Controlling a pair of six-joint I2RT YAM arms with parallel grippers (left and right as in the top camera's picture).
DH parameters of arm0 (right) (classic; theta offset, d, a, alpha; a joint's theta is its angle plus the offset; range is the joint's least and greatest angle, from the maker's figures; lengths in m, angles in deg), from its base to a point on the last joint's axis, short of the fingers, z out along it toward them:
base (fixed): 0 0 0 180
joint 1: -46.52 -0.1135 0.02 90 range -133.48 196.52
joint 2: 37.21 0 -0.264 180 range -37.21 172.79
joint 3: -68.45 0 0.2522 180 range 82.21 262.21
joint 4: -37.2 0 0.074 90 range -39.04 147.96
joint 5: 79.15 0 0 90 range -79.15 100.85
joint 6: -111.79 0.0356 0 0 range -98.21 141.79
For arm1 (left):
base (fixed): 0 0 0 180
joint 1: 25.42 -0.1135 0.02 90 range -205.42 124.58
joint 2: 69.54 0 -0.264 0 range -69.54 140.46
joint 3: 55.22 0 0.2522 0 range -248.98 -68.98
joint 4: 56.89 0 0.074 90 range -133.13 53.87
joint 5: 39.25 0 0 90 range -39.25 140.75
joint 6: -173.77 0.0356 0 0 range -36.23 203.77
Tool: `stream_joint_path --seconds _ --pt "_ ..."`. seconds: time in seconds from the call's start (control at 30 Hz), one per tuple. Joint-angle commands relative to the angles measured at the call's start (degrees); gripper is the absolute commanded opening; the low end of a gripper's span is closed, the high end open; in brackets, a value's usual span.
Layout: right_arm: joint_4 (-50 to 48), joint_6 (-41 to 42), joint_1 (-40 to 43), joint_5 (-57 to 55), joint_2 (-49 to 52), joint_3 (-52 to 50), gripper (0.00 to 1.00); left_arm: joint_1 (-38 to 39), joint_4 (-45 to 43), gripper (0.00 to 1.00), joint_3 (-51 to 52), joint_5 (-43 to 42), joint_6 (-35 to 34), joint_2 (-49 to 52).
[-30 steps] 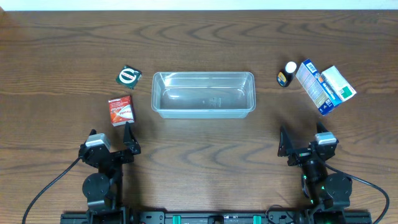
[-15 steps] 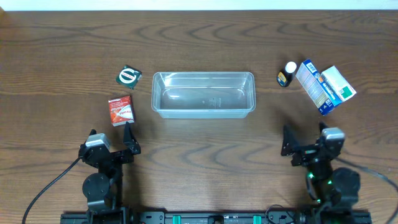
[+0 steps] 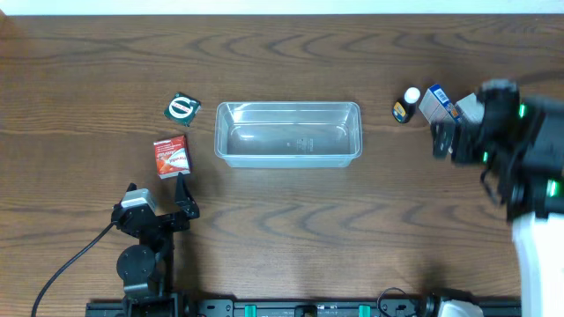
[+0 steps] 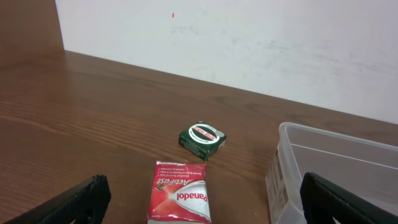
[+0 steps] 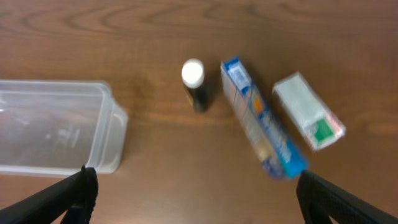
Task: Pack container
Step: 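Reach right gripper to the blue-and-white box and grasp it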
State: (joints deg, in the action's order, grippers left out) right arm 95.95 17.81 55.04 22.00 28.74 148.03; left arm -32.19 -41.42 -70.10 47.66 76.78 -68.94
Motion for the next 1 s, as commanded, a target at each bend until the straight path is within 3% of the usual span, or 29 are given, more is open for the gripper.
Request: stream_joint_path --seconds 0.0,0.4,0.63,0.97 --pt "0.4 -6.7 0.6 -1.0 7.5 6.1 0.99 -0.3 2.1 0.98 0.9 -0.4 0.9 -0.3" --pt "-4.7 -19.6 2.9 -7.5 20.6 6.7 0.99 -0.3 2.1 0.98 0.9 -0.4 0.9 -0.3" --pt "-11.0 -20.1 5.2 -7.9 25.7 6.6 0.99 -0.3 2.1 0.98 0.9 -0.4 0.9 -0.3" --pt "-11.8 -20.1 5.5 -7.7 33.6 6.6 0.99 -0.3 2.1 0.98 0.9 -0.4 0.9 -0.3"
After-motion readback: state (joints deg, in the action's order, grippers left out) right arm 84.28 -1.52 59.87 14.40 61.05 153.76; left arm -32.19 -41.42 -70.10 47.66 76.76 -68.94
